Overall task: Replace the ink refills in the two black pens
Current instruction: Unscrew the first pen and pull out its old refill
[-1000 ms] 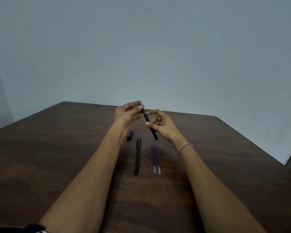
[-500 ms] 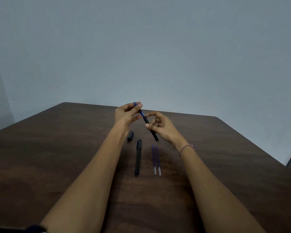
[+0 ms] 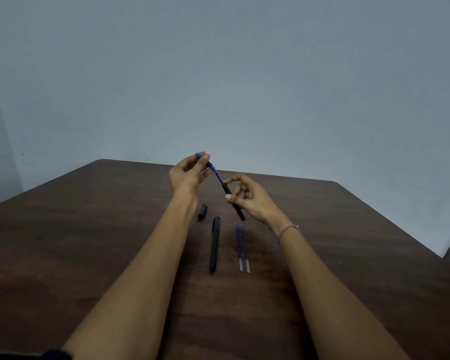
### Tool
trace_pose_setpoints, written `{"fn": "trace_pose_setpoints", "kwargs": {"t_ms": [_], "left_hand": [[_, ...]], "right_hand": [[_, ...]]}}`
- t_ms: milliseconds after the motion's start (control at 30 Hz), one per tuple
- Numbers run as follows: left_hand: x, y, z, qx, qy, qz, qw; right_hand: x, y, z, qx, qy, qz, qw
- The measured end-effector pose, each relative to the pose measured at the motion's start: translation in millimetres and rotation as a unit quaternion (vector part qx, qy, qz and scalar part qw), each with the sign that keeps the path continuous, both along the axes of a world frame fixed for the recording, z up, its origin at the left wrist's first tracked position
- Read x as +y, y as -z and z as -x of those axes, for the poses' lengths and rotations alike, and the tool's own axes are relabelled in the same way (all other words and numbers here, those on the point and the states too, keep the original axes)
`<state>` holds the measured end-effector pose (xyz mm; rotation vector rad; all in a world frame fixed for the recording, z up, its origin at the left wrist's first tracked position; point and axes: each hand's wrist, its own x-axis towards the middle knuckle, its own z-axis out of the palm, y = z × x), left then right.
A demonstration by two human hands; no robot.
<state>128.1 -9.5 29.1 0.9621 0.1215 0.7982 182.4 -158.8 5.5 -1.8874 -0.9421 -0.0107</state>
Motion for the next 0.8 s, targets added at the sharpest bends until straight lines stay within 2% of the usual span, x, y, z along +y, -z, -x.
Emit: {"fn": "trace_pose_setpoints", "kwargs": {"t_ms": [300,500,700,800], "left_hand": [[3,-2,0,-0.038,-0.008,0.058,0.998],[7,-3,3,-0.04,-0.009,0.049,0.998],[25,-5,4,0.078,-0.053,-0.084,0.992],[38,-2,4,0.19,-0.081,-0.208,0.956]], "right_hand": [[0,2,-3,0.005,0.0,-0.019,1.0],[-1,3,-3,0.029,-0.013,-0.06,0.998],[2,1,-4,0.068,-0.019,-0.143,0.987],[3,0,-3,0.071,-0.008,-0.178,0.981]]}}
